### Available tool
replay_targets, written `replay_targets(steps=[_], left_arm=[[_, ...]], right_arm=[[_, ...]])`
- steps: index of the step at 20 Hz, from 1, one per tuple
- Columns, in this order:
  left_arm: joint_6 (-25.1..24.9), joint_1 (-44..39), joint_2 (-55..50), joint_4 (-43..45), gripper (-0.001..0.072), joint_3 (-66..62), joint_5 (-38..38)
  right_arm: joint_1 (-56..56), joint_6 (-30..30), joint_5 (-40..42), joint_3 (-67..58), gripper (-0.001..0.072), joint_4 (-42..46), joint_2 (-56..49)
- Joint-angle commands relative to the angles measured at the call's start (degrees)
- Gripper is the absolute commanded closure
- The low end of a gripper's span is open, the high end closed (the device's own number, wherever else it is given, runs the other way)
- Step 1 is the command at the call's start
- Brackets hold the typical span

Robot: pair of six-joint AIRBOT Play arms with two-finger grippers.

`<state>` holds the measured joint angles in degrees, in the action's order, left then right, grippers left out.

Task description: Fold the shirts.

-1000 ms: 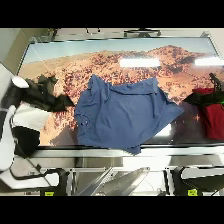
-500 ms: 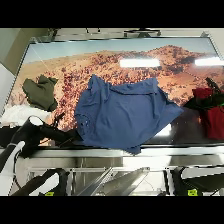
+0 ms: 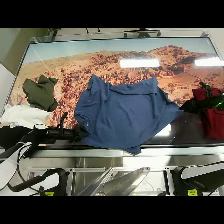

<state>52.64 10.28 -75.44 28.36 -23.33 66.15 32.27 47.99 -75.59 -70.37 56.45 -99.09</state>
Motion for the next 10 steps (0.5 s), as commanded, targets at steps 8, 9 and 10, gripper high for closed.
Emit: replay_targets(steps=[8,9,10], left_arm=[[-8.63,-0.02,-3.34,-19.80,0.0686,-9.44,19.37],[-8.07,-0.02,-2.14,-22.64,0.0686,-12.92,21.24],[-6.38,-0.02,-0.44,-24.68,0.0686,-16.46,22.45]], right_arm=[[-7.17,1.81,-8.81,-1.05,0.0696,-7.58,-1.14],[-7.21,1.79,-10.73,-1.75,0.0696,-11.65,0.83],[-7.06,1.75,-12.68,-2.69,0.0696,-15.96,3.67]])
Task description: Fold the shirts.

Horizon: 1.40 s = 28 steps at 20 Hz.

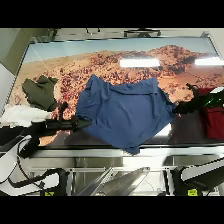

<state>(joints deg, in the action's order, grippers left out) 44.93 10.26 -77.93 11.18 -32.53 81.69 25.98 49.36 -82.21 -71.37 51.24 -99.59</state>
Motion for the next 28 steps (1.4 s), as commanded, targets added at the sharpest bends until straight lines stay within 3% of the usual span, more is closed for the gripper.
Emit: replay_targets(steps=[1,4,6,8,12,15,17,19,23,26,28], left_arm=[[2.82,0.00,4.02,-9.64,0.0685,-10.84,8.11],[5.14,0.20,11.47,-17.11,0.0685,-24.26,11.28],[6.86,1.60,16.17,-20.48,0.0685,-33.73,11.10],[7.30,4.00,20.72,-22.58,0.0685,-42.91,10.43],[8.35,13.64,29.53,-22.95,0.0681,-58.99,5.79],[11.17,27.54,32.72,-20.96,0.0679,-64.96,5.05],[13.44,34.34,32.87,-14.86,0.0679,-64.50,5.97],[13.25,33.33,32.50,-13.49,0.0678,-58.25,5.40],[8.94,17.31,24.90,-4.90,0.0676,-40.87,2.73],[5.49,5.42,14.16,2.84,0.0676,-30.27,-8.37],[3.32,0.66,4.13,6.16,0.0677,-27.71,-17.88]], right_arm=[[-0.42,0.37,-7.87,-2.80,0.0696,-14.78,7.61],[2.47,-0.07,-9.07,-6.58,0.0696,-30.80,22.45],[5.75,-0.07,-5.95,-9.42,0.0695,-41.88,33.09],[9.05,-0.13,-0.61,-11.96,0.0695,-47.28,43.52],[13.94,-5.27,13.18,-14.40,0.0695,-46.86,61.09],[14.29,-5.18,24.00,-14.40,0.0695,-38.97,68.04],[14.29,-3.21,24.09,-14.29,0.0696,-34.36,68.52],[14.12,-2.84,19.26,-13.03,0.0695,-35.17,65.59],[5.31,-8.66,14.10,-4.72,0.0696,-39.15,52.81],[-4.46,-9.79,16.57,0.42,0.0695,-32.81,39.54],[-9.22,-9.77,22.88,1.20,0.0695,-27.19,28.89]])
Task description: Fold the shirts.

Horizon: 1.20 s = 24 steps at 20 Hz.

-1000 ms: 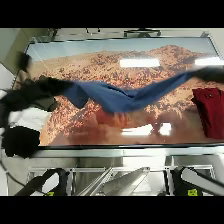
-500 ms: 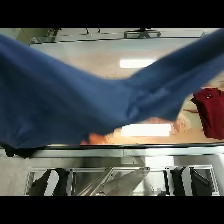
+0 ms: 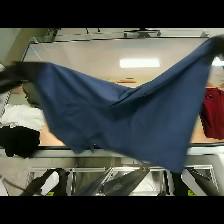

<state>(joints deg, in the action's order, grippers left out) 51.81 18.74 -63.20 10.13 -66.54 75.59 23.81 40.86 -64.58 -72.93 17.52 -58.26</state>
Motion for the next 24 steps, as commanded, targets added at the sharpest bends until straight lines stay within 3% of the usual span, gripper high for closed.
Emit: replay_targets(steps=[1,5,7,8,10,13,14,16,19,22,24], left_arm=[[-4.52,-8.98,-16.22,7.10,0.0677,6.05,-14.69],[-5.33,-9.53,-37.29,4.33,0.0673,-5.97,-12.33],[-3.17,-7.87,-44.24,4.22,0.0413,-15.04,-6.16],[-0.66,-6.21,-46.27,4.35,0.0413,-19.50,-2.99],[3.98,-2.38,-47.87,7.69,0.0413,-26.84,2.71],[13.11,3.06,-45.64,24.98,0.0413,-32.11,8.74],[14.97,4.35,-44.35,31.10,0.0413,-32.15,11.10],[16.48,5.77,-40.94,40.50,0.0414,-28.06,14.08],[15.96,5.92,-35.19,49.70,0.0414,-14.71,10.34],[15.02,5.01,-33.44,50.21,0.0414,-3.26,3.32],[14.36,3.50,-33.46,50.18,0.0414,0.33,-1.99]], right_arm=[[-8.52,-1.29,9.14,2.73,0.0695,8.00,-17.81],[-9.88,-1.27,19.21,-0.20,0.0681,7.78,-33.03],[-9.18,-1.14,19.15,-2.75,0.0161,7.82,-35.87],[-8.39,-0.09,18.58,-3.58,0.0128,7.87,-35.78],[-5.33,4.02,14.23,-4.61,0.0143,9.86,-33.99],[1.11,10.38,1.64,-4.09,0.0148,16.15,-31.39],[3.21,11.54,-2.95,-2.60,0.0274,16.83,-30.97],[6.67,12.57,-9.27,2.99,0.0293,16.85,-29.68],[10.67,12.33,-9.64,13.60,0.0292,17.25,-25.90],[13.38,12.09,-7.63,21.70,0.0287,17.25,-22.56],[13.57,12.72,-8.74,25.00,0.0206,17.22,-21.16]])
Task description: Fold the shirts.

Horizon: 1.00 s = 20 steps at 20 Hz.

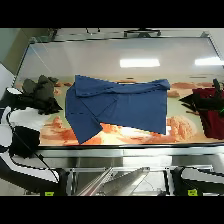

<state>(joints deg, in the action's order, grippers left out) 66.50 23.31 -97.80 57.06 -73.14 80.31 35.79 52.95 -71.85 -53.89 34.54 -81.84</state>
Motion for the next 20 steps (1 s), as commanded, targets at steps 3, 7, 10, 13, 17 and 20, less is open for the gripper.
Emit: replay_targets(steps=[3,7,10,13,17,20], left_arm=[[-1.75,-4.83,1.16,3.26,0.0413,7.76,-12.72],[-2.08,-9.77,1.18,2.95,0.0416,7.45,-13.25],[-2.21,-11.72,1.20,2.89,0.0524,4.57,-11.72],[-2.80,-11.65,1.20,2.89,0.0679,1.25,-8.81],[-2.75,-11.65,1.20,2.73,0.0679,-1.84,-5.92],[-2.54,-11.63,1.20,2.73,0.0679,-3.56,-3.65]], right_arm=[[1.42,1.36,-1.66,9.99,0.0209,0.50,4.00],[1.60,4.63,-2.36,13.27,0.0209,7.13,4.11],[1.51,5.84,-0.98,15.85,0.0209,9.33,4.11],[-0.22,5.86,3.26,18.78,0.0209,10.21,4.02],[-7.08,7.15,8.22,20.41,0.0210,10.34,2.21],[-14.71,6.99,9.11,20.39,0.0265,5.86,1.18]])
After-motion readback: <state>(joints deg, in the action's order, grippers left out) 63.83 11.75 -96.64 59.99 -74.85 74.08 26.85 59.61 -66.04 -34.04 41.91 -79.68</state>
